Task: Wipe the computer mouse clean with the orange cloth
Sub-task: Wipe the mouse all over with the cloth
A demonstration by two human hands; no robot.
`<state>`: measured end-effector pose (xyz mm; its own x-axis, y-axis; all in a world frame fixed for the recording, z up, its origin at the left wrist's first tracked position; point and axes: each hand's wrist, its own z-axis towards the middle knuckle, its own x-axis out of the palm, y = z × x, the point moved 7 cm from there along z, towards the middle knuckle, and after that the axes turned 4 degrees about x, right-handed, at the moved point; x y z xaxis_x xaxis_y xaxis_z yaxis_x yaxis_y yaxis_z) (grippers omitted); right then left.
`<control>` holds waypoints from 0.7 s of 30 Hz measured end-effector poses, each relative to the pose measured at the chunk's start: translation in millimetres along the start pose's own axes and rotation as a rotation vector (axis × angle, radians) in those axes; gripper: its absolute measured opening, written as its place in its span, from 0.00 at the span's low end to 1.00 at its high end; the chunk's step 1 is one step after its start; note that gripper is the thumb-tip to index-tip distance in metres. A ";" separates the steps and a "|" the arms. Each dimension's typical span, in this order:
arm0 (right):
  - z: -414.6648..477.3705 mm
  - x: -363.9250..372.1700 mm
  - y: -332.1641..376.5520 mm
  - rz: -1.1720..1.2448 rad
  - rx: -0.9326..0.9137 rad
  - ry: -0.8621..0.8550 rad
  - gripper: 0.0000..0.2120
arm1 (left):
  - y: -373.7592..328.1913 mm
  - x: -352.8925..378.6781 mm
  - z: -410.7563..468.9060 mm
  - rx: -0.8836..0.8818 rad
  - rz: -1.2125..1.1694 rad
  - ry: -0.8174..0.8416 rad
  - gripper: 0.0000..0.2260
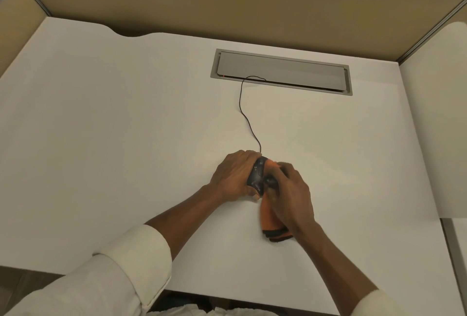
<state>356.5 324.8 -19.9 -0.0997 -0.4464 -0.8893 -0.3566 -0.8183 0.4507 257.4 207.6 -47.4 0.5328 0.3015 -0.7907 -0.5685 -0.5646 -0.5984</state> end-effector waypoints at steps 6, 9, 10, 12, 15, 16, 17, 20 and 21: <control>-40.2 11.5 6.2 -0.125 -0.079 -0.006 0.26 | 0.7 0.1 1.1 -0.001 0.017 0.013 0.41; -45.8 16.0 7.3 -0.182 -0.107 0.014 0.27 | 1.0 1.6 0.4 -0.013 0.008 0.024 0.42; -45.0 15.3 7.6 -0.192 -0.108 0.013 0.27 | 1.1 1.8 0.3 -0.014 0.006 0.026 0.42; -39.0 11.8 9.2 -0.186 -0.106 0.001 0.25 | 1.1 1.4 0.2 -0.014 -0.003 0.021 0.42; -18.3 4.2 10.8 -0.126 -0.062 -0.004 0.20 | -1.4 -1.6 -0.2 -0.003 -0.015 0.005 0.40; -9.2 2.3 10.7 -0.108 -0.045 0.004 0.19 | -2.4 -3.2 -0.3 0.008 -0.016 -0.008 0.39; 0.5 0.2 10.0 -0.093 -0.033 0.010 0.18 | -3.4 -4.3 -0.4 0.019 -0.006 -0.013 0.39; 29.6 -4.8 4.6 -0.034 0.002 0.028 0.13 | -3.7 -5.2 0.6 0.014 0.024 -0.001 0.40; 37.6 -5.7 1.9 -0.015 0.017 0.035 0.11 | -3.4 -4.4 1.2 0.008 0.029 0.008 0.40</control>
<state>321.4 339.4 -16.9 -0.0618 -0.4470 -0.8924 -0.3740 -0.8186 0.4359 256.2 209.1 -42.1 0.5215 0.2788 -0.8064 -0.5885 -0.5668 -0.5766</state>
